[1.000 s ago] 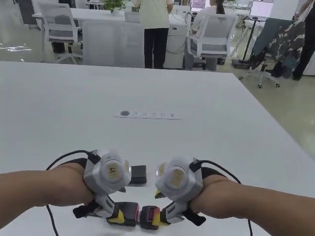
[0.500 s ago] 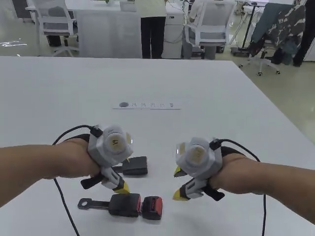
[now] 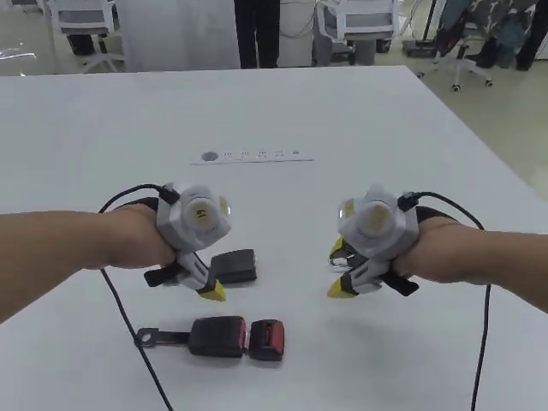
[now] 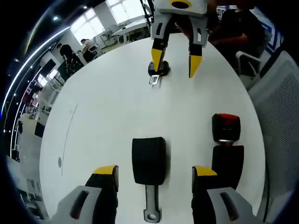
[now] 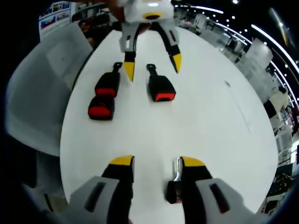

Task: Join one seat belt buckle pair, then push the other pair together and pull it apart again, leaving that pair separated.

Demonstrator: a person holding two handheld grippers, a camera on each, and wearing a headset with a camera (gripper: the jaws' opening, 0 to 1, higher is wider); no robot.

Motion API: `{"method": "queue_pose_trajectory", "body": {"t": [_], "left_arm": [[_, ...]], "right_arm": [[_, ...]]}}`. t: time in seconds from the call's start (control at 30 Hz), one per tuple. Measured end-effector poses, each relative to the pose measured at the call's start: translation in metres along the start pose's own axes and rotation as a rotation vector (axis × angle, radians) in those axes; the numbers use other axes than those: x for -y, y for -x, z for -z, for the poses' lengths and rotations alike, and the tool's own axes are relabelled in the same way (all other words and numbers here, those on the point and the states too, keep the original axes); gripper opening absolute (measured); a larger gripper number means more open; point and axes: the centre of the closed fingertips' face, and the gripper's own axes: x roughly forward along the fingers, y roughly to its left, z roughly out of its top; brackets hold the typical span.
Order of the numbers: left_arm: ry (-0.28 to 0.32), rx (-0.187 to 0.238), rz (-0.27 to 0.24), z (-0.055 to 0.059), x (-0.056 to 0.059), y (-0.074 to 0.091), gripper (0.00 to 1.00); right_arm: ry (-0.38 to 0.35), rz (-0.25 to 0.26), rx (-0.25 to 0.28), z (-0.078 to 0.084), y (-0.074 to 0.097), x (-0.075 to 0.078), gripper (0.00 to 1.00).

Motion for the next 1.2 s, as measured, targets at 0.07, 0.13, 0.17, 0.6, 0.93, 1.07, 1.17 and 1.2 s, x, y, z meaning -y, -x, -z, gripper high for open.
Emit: {"method": "queue_pose_trajectory", "body": {"t": [0.07,0.13,0.17,0.6,0.93,1.07,1.17,1.2], "left_arm": [[0.005,-0.009,0.017,0.001,0.0,-0.005,0.64],[0.008,-0.011,0.031,0.002,0.001,-0.008,0.62],[0.003,-0.013,0.033,0.002,0.0,-0.01,0.62],[0.018,-0.045,0.087,0.01,-0.004,-0.029,0.61],[0.027,-0.046,0.096,0.009,-0.002,-0.022,0.58],[0.022,-0.049,0.139,0.014,0.006,-0.019,0.53],[0.029,-0.051,0.169,0.013,0.01,-0.02,0.46],[0.027,-0.051,0.17,0.012,0.009,-0.021,0.46]], "right_arm": [[-0.017,0.011,-0.005,0.011,0.002,0.009,0.4],[-0.038,0.012,-0.01,0.021,0.003,0.015,0.41],[-0.045,0.012,-0.012,0.023,0.004,0.016,0.41],[-0.082,0.008,-0.031,0.049,0.007,0.035,0.44],[-0.061,-0.037,-0.068,0.054,-0.003,0.027,0.4],[-0.063,-0.042,-0.071,0.054,-0.003,0.029,0.33],[-0.045,-0.052,-0.086,0.056,-0.003,0.03,0.33],[-0.047,-0.054,-0.089,0.056,-0.003,0.03,0.33]]}}
